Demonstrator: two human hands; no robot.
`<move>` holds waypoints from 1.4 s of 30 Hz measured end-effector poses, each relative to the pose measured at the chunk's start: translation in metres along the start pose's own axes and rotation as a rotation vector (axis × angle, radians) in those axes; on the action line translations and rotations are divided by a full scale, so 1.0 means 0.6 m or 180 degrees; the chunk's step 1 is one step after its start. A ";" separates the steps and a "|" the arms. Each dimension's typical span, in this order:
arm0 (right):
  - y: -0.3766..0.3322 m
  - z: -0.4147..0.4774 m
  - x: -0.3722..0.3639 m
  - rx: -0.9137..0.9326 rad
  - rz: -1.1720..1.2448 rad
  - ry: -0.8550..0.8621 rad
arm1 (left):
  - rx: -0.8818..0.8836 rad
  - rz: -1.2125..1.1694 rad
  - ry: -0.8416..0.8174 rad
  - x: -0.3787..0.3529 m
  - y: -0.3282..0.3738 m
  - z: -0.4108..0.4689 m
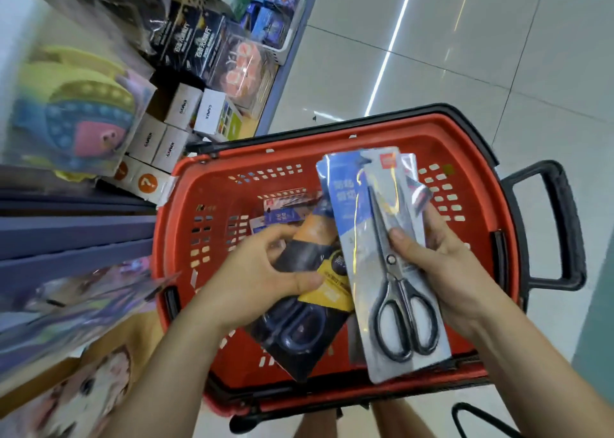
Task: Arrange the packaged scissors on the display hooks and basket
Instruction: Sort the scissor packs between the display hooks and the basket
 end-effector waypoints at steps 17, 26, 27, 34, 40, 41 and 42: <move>-0.296 -0.208 -0.200 0.1329 -0.1015 0.0367 | -0.0901 -0.1859 0.1591 -0.019 0.229 -0.344; -0.442 -0.427 -0.280 0.1788 -0.1260 -0.0372 | -0.1603 -0.2334 0.2861 -0.070 0.331 -0.606; -0.456 -0.450 -0.283 0.1860 -0.1243 -0.0441 | -0.1728 -0.2326 0.3053 -0.072 0.332 -0.643; -0.525 -0.597 -0.366 0.2300 -0.1167 -0.1231 | -0.1824 -0.0873 0.4405 -0.082 0.296 -0.890; -0.472 -0.750 -0.505 0.2250 -0.1297 -0.2495 | -0.2315 -0.2138 0.4400 -0.117 0.285 -1.005; -0.452 -0.777 -0.524 0.2256 -0.1287 -0.2679 | -0.2441 -0.2256 0.4326 -0.122 0.284 -1.022; -0.431 -0.801 -0.542 0.2292 -0.1295 -0.2811 | -0.2500 -0.2224 0.4300 -0.125 0.277 -1.039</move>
Point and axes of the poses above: each hand's wrist, its own z-axis towards the middle knuckle, its own x-axis out of the back of the hand, y = z × x, the point moved 1 cm from there along z, towards the middle knuckle, and after that the axes turned 1 degree about x, right-handed, at the moved point
